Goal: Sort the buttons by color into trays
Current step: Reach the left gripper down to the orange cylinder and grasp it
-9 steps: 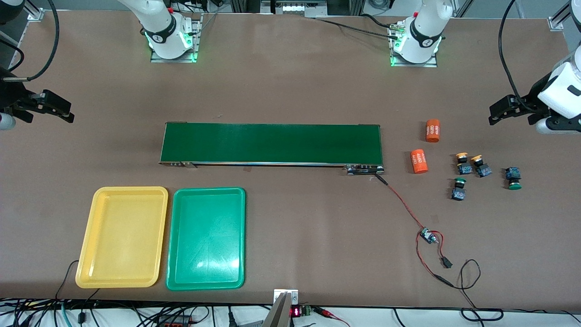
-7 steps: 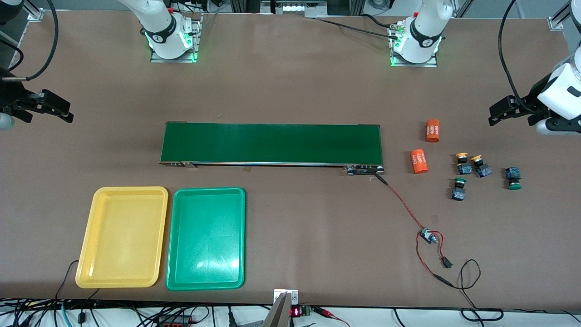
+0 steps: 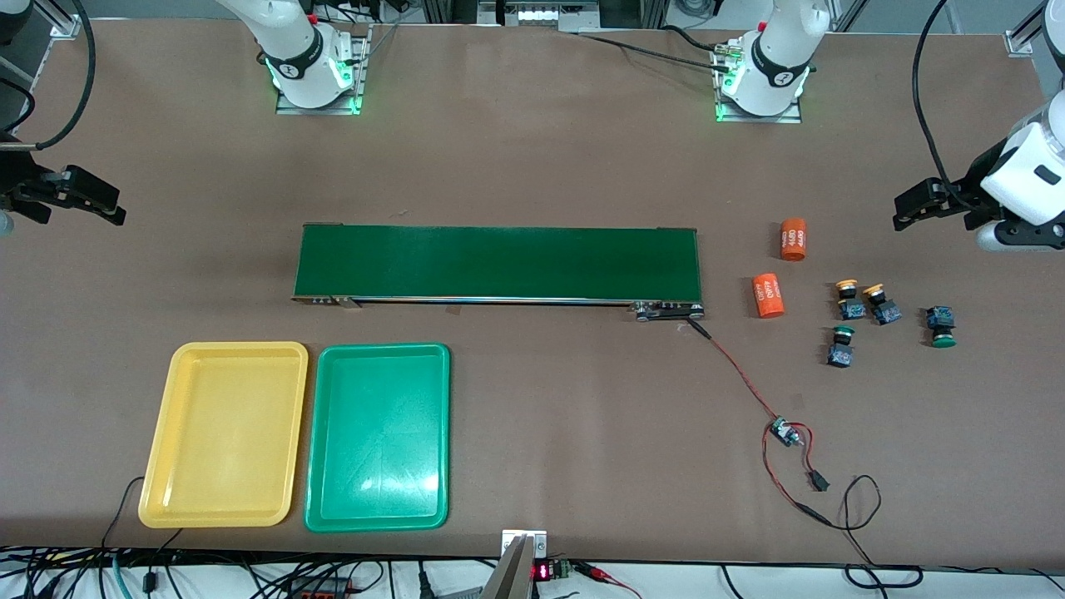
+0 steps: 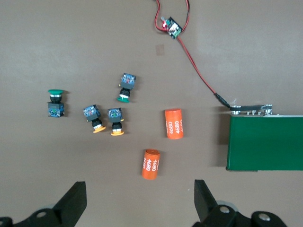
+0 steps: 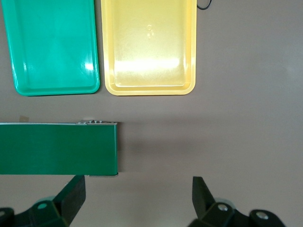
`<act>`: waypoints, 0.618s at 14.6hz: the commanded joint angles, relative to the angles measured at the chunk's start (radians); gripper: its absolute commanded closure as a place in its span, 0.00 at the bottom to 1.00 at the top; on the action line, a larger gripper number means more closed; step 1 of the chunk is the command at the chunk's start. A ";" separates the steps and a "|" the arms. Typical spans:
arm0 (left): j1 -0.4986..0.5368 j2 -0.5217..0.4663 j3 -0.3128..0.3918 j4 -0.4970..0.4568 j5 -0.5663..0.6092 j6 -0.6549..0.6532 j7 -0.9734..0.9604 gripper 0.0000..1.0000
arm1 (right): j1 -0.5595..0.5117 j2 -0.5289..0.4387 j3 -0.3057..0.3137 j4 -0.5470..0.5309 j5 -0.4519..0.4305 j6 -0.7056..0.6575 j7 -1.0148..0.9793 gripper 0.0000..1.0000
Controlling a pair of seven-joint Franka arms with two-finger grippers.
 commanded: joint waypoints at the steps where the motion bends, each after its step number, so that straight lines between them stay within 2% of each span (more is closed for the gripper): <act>1: 0.012 0.066 -0.008 0.065 -0.007 -0.049 0.013 0.00 | -0.001 -0.021 0.006 -0.023 -0.016 0.010 -0.004 0.00; 6: 0.012 0.136 -0.011 0.039 -0.007 -0.103 0.045 0.00 | -0.004 -0.022 0.006 -0.023 -0.016 0.007 -0.006 0.00; 9: 0.012 0.230 -0.013 0.014 -0.007 -0.013 0.037 0.00 | -0.001 -0.022 0.007 -0.023 -0.016 0.010 -0.006 0.00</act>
